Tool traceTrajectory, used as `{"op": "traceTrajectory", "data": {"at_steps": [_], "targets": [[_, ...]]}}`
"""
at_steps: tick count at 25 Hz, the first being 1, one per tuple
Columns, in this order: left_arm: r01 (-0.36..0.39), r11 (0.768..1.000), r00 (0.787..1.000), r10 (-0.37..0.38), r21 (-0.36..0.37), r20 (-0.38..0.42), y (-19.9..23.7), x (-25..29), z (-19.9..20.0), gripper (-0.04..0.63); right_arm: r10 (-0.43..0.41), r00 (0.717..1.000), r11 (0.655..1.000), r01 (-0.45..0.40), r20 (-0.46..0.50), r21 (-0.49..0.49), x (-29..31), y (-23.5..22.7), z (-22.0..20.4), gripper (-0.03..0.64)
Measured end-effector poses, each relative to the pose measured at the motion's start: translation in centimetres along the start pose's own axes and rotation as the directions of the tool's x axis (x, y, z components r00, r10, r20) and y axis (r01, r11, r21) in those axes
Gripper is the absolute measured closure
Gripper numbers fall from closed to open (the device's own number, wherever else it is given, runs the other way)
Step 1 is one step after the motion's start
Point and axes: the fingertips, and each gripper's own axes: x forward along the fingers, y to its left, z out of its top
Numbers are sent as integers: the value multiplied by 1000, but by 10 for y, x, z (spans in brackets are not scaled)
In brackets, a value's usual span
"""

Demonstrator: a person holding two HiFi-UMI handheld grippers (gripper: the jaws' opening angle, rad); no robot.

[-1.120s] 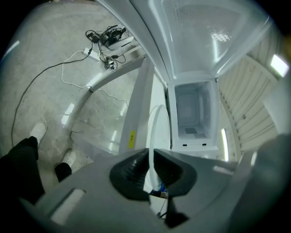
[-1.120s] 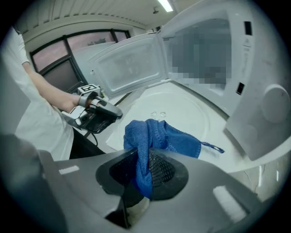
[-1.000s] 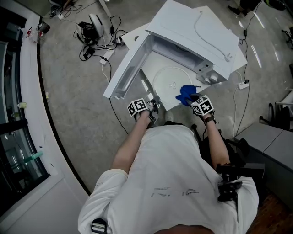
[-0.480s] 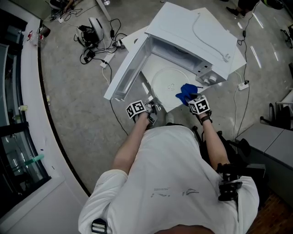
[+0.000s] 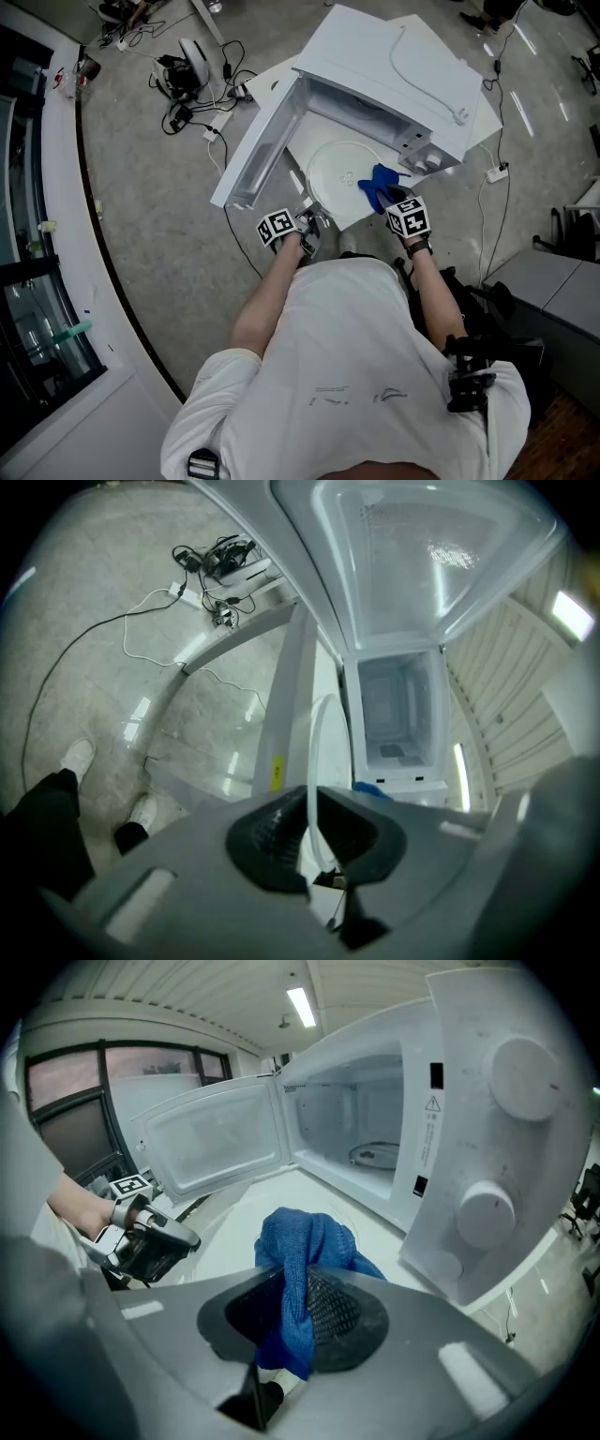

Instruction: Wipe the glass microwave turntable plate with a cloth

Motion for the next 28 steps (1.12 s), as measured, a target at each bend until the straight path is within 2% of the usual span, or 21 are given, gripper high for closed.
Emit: {"op": "traceTrajectory", "data": {"at_steps": [3,6,8,10,12,14,16,18,21,25,28], "targets": [[-18,999,1000,18,30,-3,1,2,2,569,-15,998,998,18,55,-58,10,-5,30,546],[-29,999,999,29,27,-14,3,3,1,569,-40,995,988,53,90,-148,34,-11,66,546],[-38,999,999,39,25,-18,4,3,2,569,-65,998,980,68,18,-189,59,-13,78,546],[-38,999,999,38,28,-26,3,5,2,569,-127,988,970,106,-83,-217,79,-18,82,546],[-27,999,999,28,17,-30,0,6,0,569,-162,979,971,137,-121,-195,92,-21,83,549],[-29,1000,999,30,7,-29,-1,7,0,569,-113,988,982,94,-106,-165,105,-6,87,551],[-29,1000,999,29,1,-25,-1,6,2,569,7,995,978,-28,-102,-207,115,27,91,551],[-27,1000,999,27,-7,-21,-2,7,4,569,117,985,949,-148,-124,-278,121,63,87,551],[-28,999,1000,28,-19,-12,-3,7,6,569,225,964,912,-259,-140,-319,112,107,73,551],[-43,999,999,42,-15,-12,0,7,6,569,303,939,865,-343,-164,-365,81,136,32,551],[-59,998,998,59,-2,-16,3,7,8,569,314,931,858,-362,-186,-365,59,128,-3,551]]}}
